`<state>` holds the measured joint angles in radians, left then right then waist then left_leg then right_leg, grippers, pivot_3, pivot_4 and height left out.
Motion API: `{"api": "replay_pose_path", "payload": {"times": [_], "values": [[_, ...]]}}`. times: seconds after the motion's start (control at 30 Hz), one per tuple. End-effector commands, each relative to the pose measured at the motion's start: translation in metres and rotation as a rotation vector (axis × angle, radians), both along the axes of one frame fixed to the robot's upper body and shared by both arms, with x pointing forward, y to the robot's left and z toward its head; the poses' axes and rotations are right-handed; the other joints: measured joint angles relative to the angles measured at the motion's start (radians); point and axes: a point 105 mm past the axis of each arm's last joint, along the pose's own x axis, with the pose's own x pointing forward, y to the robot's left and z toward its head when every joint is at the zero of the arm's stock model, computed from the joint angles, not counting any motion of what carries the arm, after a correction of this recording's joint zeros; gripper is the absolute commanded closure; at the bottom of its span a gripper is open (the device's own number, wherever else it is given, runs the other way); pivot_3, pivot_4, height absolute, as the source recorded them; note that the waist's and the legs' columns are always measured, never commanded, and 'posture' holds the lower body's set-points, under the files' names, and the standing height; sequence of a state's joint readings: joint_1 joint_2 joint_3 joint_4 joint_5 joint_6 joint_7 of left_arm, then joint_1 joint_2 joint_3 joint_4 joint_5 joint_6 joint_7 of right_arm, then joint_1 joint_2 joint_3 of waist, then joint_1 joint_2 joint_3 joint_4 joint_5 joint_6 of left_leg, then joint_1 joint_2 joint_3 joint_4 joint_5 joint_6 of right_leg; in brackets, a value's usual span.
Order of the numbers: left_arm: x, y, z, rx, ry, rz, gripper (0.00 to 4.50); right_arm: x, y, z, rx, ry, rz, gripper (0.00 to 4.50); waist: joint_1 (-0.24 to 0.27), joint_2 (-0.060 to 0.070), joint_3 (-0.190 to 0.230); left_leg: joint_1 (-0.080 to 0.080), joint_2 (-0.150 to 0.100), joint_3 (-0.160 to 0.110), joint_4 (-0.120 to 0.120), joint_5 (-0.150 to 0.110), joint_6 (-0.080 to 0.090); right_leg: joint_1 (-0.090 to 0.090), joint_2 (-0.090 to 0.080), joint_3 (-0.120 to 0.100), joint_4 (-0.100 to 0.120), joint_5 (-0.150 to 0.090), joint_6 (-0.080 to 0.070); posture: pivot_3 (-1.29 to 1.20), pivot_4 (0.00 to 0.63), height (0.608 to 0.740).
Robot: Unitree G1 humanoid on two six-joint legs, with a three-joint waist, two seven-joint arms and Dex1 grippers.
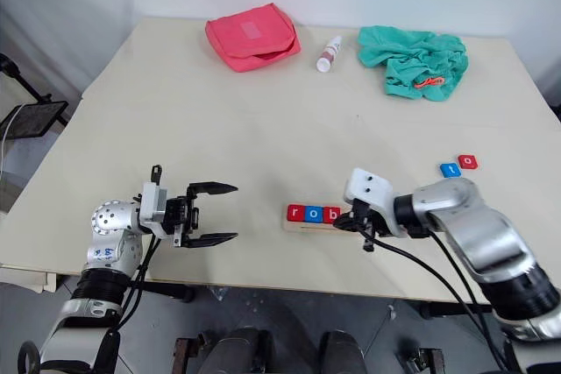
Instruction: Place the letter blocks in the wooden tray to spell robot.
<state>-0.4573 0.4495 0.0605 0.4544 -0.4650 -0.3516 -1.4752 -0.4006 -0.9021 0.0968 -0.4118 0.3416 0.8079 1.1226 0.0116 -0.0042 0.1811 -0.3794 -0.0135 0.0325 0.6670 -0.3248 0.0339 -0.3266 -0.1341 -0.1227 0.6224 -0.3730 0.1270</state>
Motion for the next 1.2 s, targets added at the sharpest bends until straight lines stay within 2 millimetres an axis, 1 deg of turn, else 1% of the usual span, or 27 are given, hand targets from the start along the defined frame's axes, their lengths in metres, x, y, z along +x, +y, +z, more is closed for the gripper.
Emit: {"api": "replay_pose_path", "payload": {"times": [0.03, 0.1, 0.13, 0.2, 0.23, 0.27, 0.3, 0.33, 0.37, 0.53, 0.6, 0.67, 0.77, 0.83, 0.97, 1.2], "values": [[0.000, -0.001, 0.002, -0.008, -0.016, -0.009, 0.00, -0.001, -0.021, 0.020, 0.107, -0.111, -0.123, 3.30, 0.005, 0.000, 0.000, 0.000, 0.000, 0.000, 0.000, 0.000, 0.000, 0.000, 0.000, 0.000, -0.001, 0.000, 0.000, 0.00, 0.150, 0.740], [0.000, -0.002, 0.001, -0.009, -0.014, -0.015, 0.00, -0.001, -0.034, 0.023, 0.142, -0.137, -0.195, 2.56, 0.010, 0.000, 0.000, 0.000, 0.000, 0.001, 0.000, 0.000, 0.000, 0.000, 0.000, -0.001, 0.000, 0.000, 0.000, 0.00, 0.150, 0.740], [0.000, -0.002, 0.001, -0.009, -0.013, -0.016, 0.00, -0.002, -0.038, 0.023, 0.155, -0.142, -0.214, 2.27, 0.011, 0.000, 0.000, 0.000, 0.000, 0.002, 0.000, 0.000, 0.000, 0.000, 0.000, -0.001, -0.001, 0.000, 0.000, 0.00, 0.150, 0.740], [0.000, -0.001, 0.001, -0.010, -0.012, -0.018, 0.00, -0.006, -0.048, 0.021, 0.148, -0.149, -0.253, 1.61, 0.011, 0.000, 0.000, 0.000, 0.000, 0.002, 0.000, 0.000, 0.000, 0.000, 0.000, -0.003, -0.001, 0.000, 0.000, 0.00, 0.150, 0.740], [0.001, -0.001, 0.001, -0.009, -0.009, -0.020, 0.00, -0.008, -0.069, 0.021, 0.164, -0.164, -0.354, 1.23, 0.011, 0.000, 0.000, 0.000, 0.000, 0.002, 0.000, 0.000, 0.000, 0.000, 0.000, -0.004, -0.001, 0.000, 0.000, 0.00, 0.150, 0.740], [0.002, -0.001, 0.001, -0.008, -0.006, -0.023, 0.00, -0.010, -0.085, 0.020, 0.175, -0.175, -0.429, 0.95, 0.014, 0.000, 0.000, 0.000, 0.000, 0.002, 0.000, 0.000, 0.000, 0.000, 0.000, -0.004, -0.001, 0.000, 0.000, 0.00, 0.150, 0.740], [0.002, -0.002, 0.001, -0.006, -0.004, -0.028, 0.00, -0.013, -0.104, 0.019, 0.178, -0.189, -0.509, 0.56, 0.018, 0.000, 0.000, 0.000, 0.000, 0.002, 0.000, 0.000, 0.000, 0.000, 0.000, -0.005, 0.000, 0.000, 0.000, 0.00, 0.150, 0.740], [0.003, -0.002, 0.001, -0.004, -0.003, -0.032, 0.00, -0.015, -0.119, 0.019, 0.179, -0.199, -0.573, 0.22, 0.019, 0.000, 0.000, 0.000, -0.001, 0.001, 0.000, 0.000, 0.000, 0.000, 0.000, -0.006, -0.001, 0.000, 0.000, 0.00, 0.150, 0.740], [0.003, -0.002, 0.001, -0.003, -0.002, -0.034, 0.00, -0.016, -0.125, 0.018, 0.177, -0.204, -0.601, 0.04, 0.019, 0.000, 0.000, 0.000, -0.001, 0.001, 0.000, 0.000, 0.001, 0.000, 0.000, -0.006, 0.000, 0.000, 0.001, 0.00, 0.150, 0.740], [0.004, -0.004, 0.002, -0.002, -0.002, -0.048, 0.00, -0.015, -0.157, 0.019, 0.215, -0.235, -0.744, 0.04, 0.009, 0.000, 0.000, 0.001, -0.001, 0.003, 0.000, 0.000, 0.002, 0.001, -0.001, -0.006, -0.001, 0.001, 0.002, 0.00, 0.150, 0.740], [0.005, -0.006, 0.003, -0.002, -0.003, -0.058, 0.00, -0.012, -0.178, 0.015, 0.212, -0.249, -0.832, 0.04, 0.007, 0.000, 0.000, 0.003, -0.001, 0.004, -0.001, 0.000, 0.002, 0.002, 0.000, -0.005, -0.001, 0.001, 0.002, 0.00, 0.150, 0.740], [0.005, -0.008, 0.003, -0.003, -0.004, -0.065, 0.00, -0.008, -0.193, 0.013, 0.221, -0.263, -0.906, 0.04, 0.009, 0.000, 0.000, 0.004, -0.001, 0.005, -0.001, 0.000, 0.002, 0.002, -0.001, -0.005, -0.001, 0.001, 0.002, 0.00, 0.150, 0.740], [0.006, -0.009, 0.005, -0.003, -0.005, -0.068, 0.00, 0.000, -0.208, 0.009, 0.240, -0.276, -0.977, 0.04, 0.010, 0.000, 0.000, 0.004, -0.001, 0.005, -0.001, 0.000, 0.002, 0.002, -0.001, -0.004, -0.001, 0.001, 0.002, 0.00, 0.150, 0.740], [0.006, -0.009, 0.005, -0.003, -0.006, -0.069, 0.00, 0.004, -0.212, 0.007, 0.246, -0.285, -1.003, 0.04, 0.011, 0.000, 0.000, 0.004, -0.001, 0.004, -0.001, 0.000, 0.002, 0.002, -0.001, -0.005, -0.001, 0.001, 0.002, 0.00, 0.150, 0.740], [0.006, -0.009, 0.006, -0.004, -0.009, -0.072, 0.00, 0.012, -0.215, 0.005, 0.270, -0.296, -1.020, 0.04, 0.011, 0.000, 0.000, 0.004, -0.001, 0.004, -0.001, 0.000, 0.002, 0.002, -0.001, -0.005, -0.001, 0.001, 0.002, 0.00, 0.150, 0.740], [0.003, -0.005, 0.006, 0.001, -0.012, -0.063, 0.00, 0.015, -0.212, 0.002, 0.281, -0.298, -1.010, 0.04, 0.011, 0.000, 0.000, 0.003, -0.001, 0.004, -0.001, 0.000, 0.002, 0.002, -0.001, -0.005, -0.001, 0.001, 0.002, 0.00, 0.150, 0.740]]}}
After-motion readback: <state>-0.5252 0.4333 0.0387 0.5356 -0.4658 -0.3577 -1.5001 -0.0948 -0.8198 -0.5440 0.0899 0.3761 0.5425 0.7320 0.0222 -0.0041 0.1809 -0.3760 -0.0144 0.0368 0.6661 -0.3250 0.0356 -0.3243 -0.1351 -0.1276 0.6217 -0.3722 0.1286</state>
